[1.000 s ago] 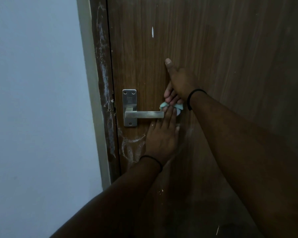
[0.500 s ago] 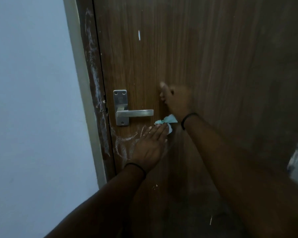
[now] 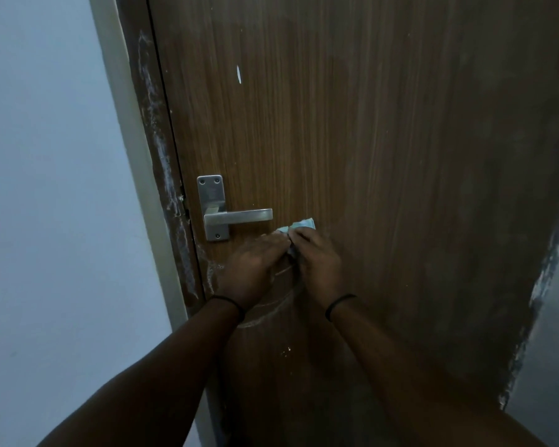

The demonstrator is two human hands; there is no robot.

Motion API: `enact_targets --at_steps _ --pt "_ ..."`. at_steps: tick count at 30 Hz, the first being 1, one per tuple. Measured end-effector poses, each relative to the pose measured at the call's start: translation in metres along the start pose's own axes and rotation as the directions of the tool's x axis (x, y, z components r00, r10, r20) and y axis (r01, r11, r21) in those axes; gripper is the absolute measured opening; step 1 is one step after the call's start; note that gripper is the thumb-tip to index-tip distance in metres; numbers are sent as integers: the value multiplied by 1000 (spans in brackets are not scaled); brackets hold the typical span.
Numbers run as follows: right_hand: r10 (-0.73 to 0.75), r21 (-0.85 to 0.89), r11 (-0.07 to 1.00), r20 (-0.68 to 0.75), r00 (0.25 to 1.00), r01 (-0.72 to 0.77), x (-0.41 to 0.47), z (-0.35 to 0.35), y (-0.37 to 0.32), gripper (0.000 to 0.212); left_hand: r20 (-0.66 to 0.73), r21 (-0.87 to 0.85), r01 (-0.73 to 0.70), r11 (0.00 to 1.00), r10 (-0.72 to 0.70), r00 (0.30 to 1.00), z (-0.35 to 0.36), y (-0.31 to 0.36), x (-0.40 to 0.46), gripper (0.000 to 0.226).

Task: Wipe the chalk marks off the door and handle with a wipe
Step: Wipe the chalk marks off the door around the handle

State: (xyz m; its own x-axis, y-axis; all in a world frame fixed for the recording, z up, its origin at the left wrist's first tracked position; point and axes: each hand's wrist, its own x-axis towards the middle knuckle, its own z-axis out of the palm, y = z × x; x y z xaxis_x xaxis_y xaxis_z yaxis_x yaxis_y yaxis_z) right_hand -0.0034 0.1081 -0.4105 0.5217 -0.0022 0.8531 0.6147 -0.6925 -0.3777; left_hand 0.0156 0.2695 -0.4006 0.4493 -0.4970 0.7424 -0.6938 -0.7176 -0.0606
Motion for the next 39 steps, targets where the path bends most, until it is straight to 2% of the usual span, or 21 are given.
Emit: enact_targets --at_steps 2,5,7,10,13,15,17,19,21,23,24,26,28,30,31,35,36,39 --pt "28 -10 1000 -2 1000 -28 2 5 5 28 -25 95 29 995 -27 999 -1 -3 -5 50" --pt "52 -49 998 29 998 -50 3 10 16 9 23 219 12 976 -17 1000 -2 -3 -5 58" --pt "94 -41 995 33 995 -93 -3 10 23 11 14 273 46 961 -52 999 -3 -4 -4 61" --pt "229 31 973 -151 962 -227 -2 -2 34 18 -44 306 135 942 -127 991 -7 -6 1 59" --pt "405 109 913 -328 853 -392 22 -9 34 19 -13 342 149 928 -154 988 -6 -8 3 58" --pt "387 99 921 -335 859 -376 23 -3 29 16 0 344 156 926 -166 986 -2 -8 2 56" --pt "315 72 949 -229 921 -306 3 7 27 14 6 342 163 926 -175 984 -1 -7 2 55" --pt "298 48 955 -133 945 -294 -20 10 31 15 9 353 162 921 -177 984 -2 -8 3 55" --pt "357 71 934 -153 922 -350 -20 7 36 16 20 356 153 922 -171 985 -4 -9 3 56" --pt "418 120 908 -232 878 -401 -1 5 34 16 45 353 150 923 -177 983 -5 -9 3 56" --pt "414 135 910 -259 873 -392 11 6 29 16 53 350 155 924 -184 981 -6 -8 3 56" --pt "308 128 950 -257 916 -284 26 12 16 15 61 350 165 922 -198 978 -5 -7 4 57" --pt "184 112 980 -169 968 -167 19 22 8 13 70 355 168 920 -205 976 -5 -6 3 58" --pt "168 109 981 -43 985 -162 -5 26 12 12 90 369 165 915 -211 973 -7 -7 2 59" --pt "187 113 977 -23 982 -183 -15 23 18 11 98 376 162 912 -213 972 -8 -7 1 60" --pt "354 146 934 -237 904 -327 -2 4 35 17 100 373 156 914 -207 973 -13 -1 -2 60" --pt "362 136 931 -253 897 -338 8 2 34 18 92 363 159 918 -205 974 -13 0 -2 59" --pt "231 91 972 -181 956 -218 11 12 19 15 51 306 169 937 -193 980 -14 2 -10 62"
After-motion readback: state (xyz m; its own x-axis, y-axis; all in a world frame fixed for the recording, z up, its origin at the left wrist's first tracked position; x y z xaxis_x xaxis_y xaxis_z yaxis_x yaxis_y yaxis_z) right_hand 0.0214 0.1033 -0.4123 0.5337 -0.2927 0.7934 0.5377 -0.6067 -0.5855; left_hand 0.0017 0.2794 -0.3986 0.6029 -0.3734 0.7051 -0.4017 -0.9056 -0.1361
